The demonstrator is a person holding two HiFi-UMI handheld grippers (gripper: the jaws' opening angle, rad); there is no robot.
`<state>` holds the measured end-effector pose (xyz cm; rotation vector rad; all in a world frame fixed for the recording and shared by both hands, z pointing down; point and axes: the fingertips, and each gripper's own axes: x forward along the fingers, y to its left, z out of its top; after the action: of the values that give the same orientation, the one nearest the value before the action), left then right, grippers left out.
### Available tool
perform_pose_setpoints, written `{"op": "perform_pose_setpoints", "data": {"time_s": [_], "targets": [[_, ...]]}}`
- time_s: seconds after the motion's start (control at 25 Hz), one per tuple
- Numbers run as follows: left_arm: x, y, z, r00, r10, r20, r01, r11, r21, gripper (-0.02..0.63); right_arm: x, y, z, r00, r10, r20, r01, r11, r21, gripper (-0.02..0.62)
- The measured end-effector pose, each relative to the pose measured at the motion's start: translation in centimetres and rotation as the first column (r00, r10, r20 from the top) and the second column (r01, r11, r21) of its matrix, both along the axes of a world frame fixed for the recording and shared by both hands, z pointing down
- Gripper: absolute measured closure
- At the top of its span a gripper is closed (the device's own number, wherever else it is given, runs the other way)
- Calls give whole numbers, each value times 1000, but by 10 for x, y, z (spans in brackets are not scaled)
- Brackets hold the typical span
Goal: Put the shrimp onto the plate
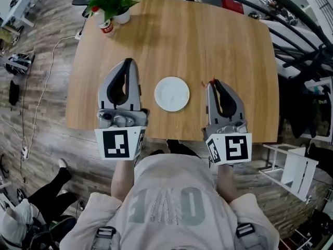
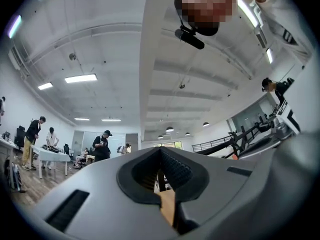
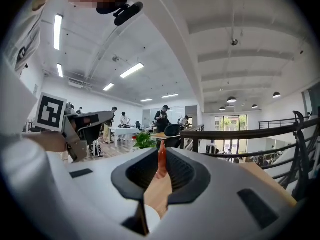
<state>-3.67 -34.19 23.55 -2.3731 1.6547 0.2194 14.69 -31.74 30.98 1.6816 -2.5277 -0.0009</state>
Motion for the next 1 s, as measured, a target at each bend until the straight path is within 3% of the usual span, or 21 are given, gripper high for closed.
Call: {"op": "perform_pose_setpoints", "data": {"time_s": [0.32, 0.68, 0.84, 1.0], "targets": [[17, -39, 8, 999, -11, 43, 13, 999, -51, 597, 0, -44, 14, 998, -62, 28, 63, 997, -51, 537], [34, -61, 10, 995, 69, 65, -66, 996, -59, 597, -17, -51, 22, 994, -86, 72, 94, 989, -112, 537], [36, -68, 15, 988, 90, 122, -82, 994, -68, 597, -33, -56, 20, 986, -118, 114, 132, 982, -132, 537], [31, -69, 19, 993, 115, 37, -112, 990, -81, 597, -55, -59, 38, 984, -173, 53, 180, 967, -181, 537]]}}
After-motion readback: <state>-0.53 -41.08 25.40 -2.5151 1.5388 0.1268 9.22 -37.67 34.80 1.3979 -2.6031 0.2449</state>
